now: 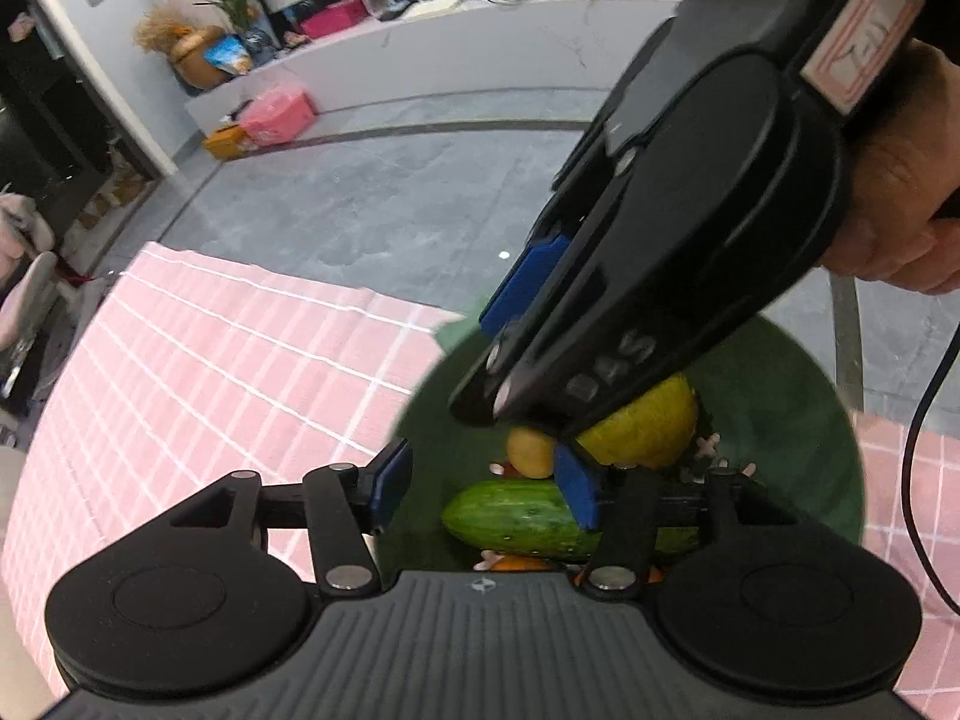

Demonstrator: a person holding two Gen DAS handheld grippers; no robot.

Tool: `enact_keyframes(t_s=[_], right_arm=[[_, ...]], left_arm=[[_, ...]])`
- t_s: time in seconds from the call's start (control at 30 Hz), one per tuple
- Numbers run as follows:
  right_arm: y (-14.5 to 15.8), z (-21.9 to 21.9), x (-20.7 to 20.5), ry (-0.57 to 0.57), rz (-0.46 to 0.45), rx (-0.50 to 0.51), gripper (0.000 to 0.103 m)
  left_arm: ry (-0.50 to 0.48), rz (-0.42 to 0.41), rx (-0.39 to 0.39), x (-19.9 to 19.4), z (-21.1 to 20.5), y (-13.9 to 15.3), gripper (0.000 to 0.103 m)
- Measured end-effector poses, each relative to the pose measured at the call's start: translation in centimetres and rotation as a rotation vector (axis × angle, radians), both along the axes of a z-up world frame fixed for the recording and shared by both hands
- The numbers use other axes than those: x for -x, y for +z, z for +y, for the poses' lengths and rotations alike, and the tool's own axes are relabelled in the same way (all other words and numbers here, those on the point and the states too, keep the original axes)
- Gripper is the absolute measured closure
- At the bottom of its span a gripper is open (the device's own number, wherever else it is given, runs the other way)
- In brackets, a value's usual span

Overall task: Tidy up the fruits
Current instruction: 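Withdraw both tools from the colander toward the last fruit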

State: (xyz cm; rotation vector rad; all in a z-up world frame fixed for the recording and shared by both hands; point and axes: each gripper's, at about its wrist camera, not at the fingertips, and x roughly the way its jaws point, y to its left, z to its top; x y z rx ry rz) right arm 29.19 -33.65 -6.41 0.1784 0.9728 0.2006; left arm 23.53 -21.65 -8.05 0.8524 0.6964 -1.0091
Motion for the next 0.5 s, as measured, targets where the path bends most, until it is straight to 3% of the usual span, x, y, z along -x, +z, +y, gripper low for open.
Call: enact_keyframes(t_s=[0.13, 0.27, 0.33, 0.43, 0.5], right_arm=[[3.6, -0.1, 1.1, -0.032, -0.081, -0.012, 0.069], [7.8, 0.2, 3.6, -0.065, -0.182, -0.021, 0.069], [9.6, 0.6, 5.4, -0.082, -0.231, -0.024, 0.068], [11.4, 1.3, 8.3, -0.114, -0.280, -0.017, 0.068], [11.9, 2.2, 10.4, -0.148, -0.290, 0.010, 0.067]], left_arm=[[0.064, -0.011, 0.059, 0.5, 1.5, 3.4, 0.035], [0.172, 0.012, 0.193, 1.2, 4.7, 7.6, 0.034], [0.252, -0.004, 0.244, 2.0, 6.7, 9.5, 0.033], [0.427, -0.058, 0.250, 3.5, 9.5, 11.1, 0.032], [0.514, -0.020, 0.264, 4.6, 11.7, 11.0, 0.030]])
